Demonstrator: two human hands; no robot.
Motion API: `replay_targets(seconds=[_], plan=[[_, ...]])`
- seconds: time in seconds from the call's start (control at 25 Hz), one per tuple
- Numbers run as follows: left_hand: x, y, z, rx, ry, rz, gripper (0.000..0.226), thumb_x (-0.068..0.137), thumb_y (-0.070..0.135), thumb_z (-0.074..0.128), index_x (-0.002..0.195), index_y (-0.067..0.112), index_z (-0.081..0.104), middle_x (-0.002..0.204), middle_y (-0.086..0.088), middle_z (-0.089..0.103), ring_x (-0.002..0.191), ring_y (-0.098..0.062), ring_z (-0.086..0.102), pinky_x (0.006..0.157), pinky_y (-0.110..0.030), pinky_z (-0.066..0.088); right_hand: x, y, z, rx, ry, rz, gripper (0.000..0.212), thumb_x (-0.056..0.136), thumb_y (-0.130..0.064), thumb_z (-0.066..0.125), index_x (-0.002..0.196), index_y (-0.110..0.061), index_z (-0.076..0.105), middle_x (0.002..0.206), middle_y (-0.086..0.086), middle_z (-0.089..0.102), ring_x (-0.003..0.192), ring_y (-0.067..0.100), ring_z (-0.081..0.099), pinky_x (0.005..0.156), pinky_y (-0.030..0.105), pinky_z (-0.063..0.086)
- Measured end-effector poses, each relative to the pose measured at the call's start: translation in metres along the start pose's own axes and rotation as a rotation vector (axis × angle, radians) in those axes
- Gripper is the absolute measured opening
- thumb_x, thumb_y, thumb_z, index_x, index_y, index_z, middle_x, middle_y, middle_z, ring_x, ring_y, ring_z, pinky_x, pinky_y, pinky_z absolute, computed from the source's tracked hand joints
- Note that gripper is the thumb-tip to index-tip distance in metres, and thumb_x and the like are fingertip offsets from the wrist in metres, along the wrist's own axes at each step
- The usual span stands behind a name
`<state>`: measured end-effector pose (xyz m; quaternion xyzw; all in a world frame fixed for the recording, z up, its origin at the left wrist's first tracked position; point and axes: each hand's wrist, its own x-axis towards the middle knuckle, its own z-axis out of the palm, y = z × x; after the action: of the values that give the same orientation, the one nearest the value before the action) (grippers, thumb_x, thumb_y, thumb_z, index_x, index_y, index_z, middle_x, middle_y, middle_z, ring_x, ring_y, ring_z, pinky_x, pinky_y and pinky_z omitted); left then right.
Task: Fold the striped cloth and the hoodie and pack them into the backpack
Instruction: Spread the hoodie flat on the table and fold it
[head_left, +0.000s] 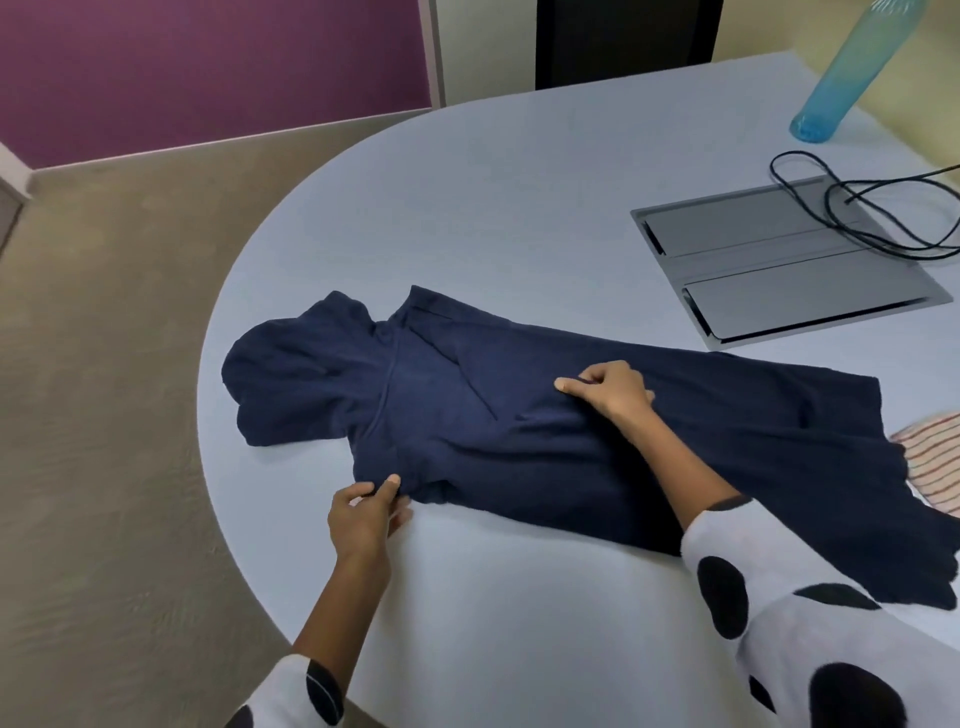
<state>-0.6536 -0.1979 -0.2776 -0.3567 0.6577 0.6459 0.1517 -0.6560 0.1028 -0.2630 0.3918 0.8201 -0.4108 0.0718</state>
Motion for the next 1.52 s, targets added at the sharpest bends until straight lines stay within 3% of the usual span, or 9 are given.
replay_targets(seconds=[0.12, 0.36, 0.6, 0.76, 0.88, 1.0, 1.12, 1.28, 1.52], plan=[[-0.004, 0.013, 0.000, -0.114, 0.114, 0.071, 0.019, 0.087, 0.001, 0.062, 0.077, 0.014, 0.053, 0.094, -0.012, 0.061, 0.073, -0.024, 0.063, 0.063, -0.025, 0.057, 0.014, 0.001, -0.007, 0.097, 0.058, 0.057, 0.033, 0.078, -0.046, 0.072, 0.063, -0.020, 0.057, 0.080, -0.006, 0.061, 0.093, 0.020, 0.055, 0.103, 0.044, 0.025], [0.012, 0.037, 0.012, -0.271, 0.147, -0.011, 0.018, 0.089, 0.004, 0.062, 0.082, 0.018, 0.052, 0.090, -0.007, 0.060, 0.071, -0.016, 0.062, 0.066, -0.024, 0.056, 0.038, 0.008, -0.002, 0.104, 0.087, 0.101, 0.047, 0.075, -0.051, 0.072, 0.052, -0.020, 0.046, 0.063, -0.006, 0.056, 0.084, 0.020, 0.057, 0.104, 0.047, 0.028], [0.034, 0.034, 0.030, -0.253, 0.273, 0.056, 0.021, 0.083, 0.006, 0.070, 0.076, 0.017, 0.053, 0.088, -0.001, 0.058, 0.077, -0.020, 0.063, 0.064, -0.020, 0.055, 0.063, 0.009, 0.014, -0.096, 0.195, -0.108, 0.039, 0.083, -0.053, 0.063, 0.087, -0.014, 0.067, 0.086, -0.002, 0.063, 0.088, 0.019, 0.049, 0.094, 0.039, 0.028], [0.049, 0.036, 0.035, 0.014, 0.274, 0.113, 0.014, 0.084, 0.012, 0.069, 0.081, 0.014, 0.056, 0.091, -0.006, 0.060, 0.081, -0.025, 0.062, 0.078, -0.031, 0.054, 0.069, 0.016, 0.025, -0.342, 0.232, -0.301, 0.042, 0.090, -0.054, 0.053, 0.095, -0.013, 0.061, 0.083, 0.003, 0.067, 0.082, 0.023, 0.058, 0.087, 0.034, 0.030], [0.034, 0.032, 0.047, 0.520, 0.349, 0.584, 0.019, 0.085, 0.015, 0.065, 0.099, 0.006, 0.055, 0.110, -0.019, 0.050, 0.091, -0.032, 0.053, 0.083, -0.041, 0.046, 0.069, 0.021, 0.029, -0.361, 0.254, -0.337, 0.040, 0.091, -0.053, 0.050, 0.092, -0.013, 0.058, 0.086, 0.002, 0.064, 0.082, 0.023, 0.058, 0.085, 0.035, 0.030], [0.013, 0.021, 0.067, 0.857, 0.038, 1.253, 0.019, 0.091, 0.016, 0.053, 0.107, 0.008, 0.059, 0.113, -0.013, 0.050, 0.097, -0.025, 0.046, 0.083, -0.032, 0.037, 0.055, 0.030, 0.033, -0.346, 0.410, -0.454, 0.046, 0.094, -0.049, 0.044, 0.111, -0.010, 0.062, 0.107, 0.009, 0.061, 0.102, 0.027, 0.054, 0.090, 0.040, 0.037], [0.013, -0.005, 0.093, 1.256, -0.492, 1.579, 0.041, 0.097, 0.024, 0.037, 0.131, 0.009, 0.053, 0.140, -0.010, 0.047, 0.128, -0.027, 0.043, 0.101, -0.037, 0.036, 0.016, 0.040, 0.055, -0.345, 0.484, -0.670, 0.050, 0.097, -0.036, 0.038, 0.131, -0.003, 0.053, 0.135, 0.016, 0.052, 0.128, 0.030, 0.046, 0.105, 0.046, 0.036], [0.042, -0.022, 0.090, 1.557, -0.538, 1.347, 0.072, 0.095, 0.063, 0.012, 0.150, 0.017, 0.015, 0.158, 0.001, 0.011, 0.145, -0.017, 0.012, 0.116, -0.036, 0.004, -0.021, 0.056, 0.084, -0.600, 0.237, -0.823, 0.062, 0.097, -0.043, 0.032, 0.144, -0.003, 0.035, 0.154, 0.012, 0.030, 0.144, 0.023, 0.025, 0.113, 0.046, 0.030], [0.056, -0.021, 0.083, 1.639, -0.526, 1.244, 0.087, 0.084, 0.077, 0.005, 0.151, 0.022, 0.000, 0.158, 0.007, -0.001, 0.145, -0.013, -0.002, 0.115, -0.028, -0.007, 0.011, 0.098, 0.027, -0.698, 0.238, -0.453, 0.088, 0.093, -0.067, 0.004, 0.149, -0.002, 0.020, 0.158, 0.012, 0.015, 0.147, 0.023, 0.013, 0.117, 0.044, 0.005]])
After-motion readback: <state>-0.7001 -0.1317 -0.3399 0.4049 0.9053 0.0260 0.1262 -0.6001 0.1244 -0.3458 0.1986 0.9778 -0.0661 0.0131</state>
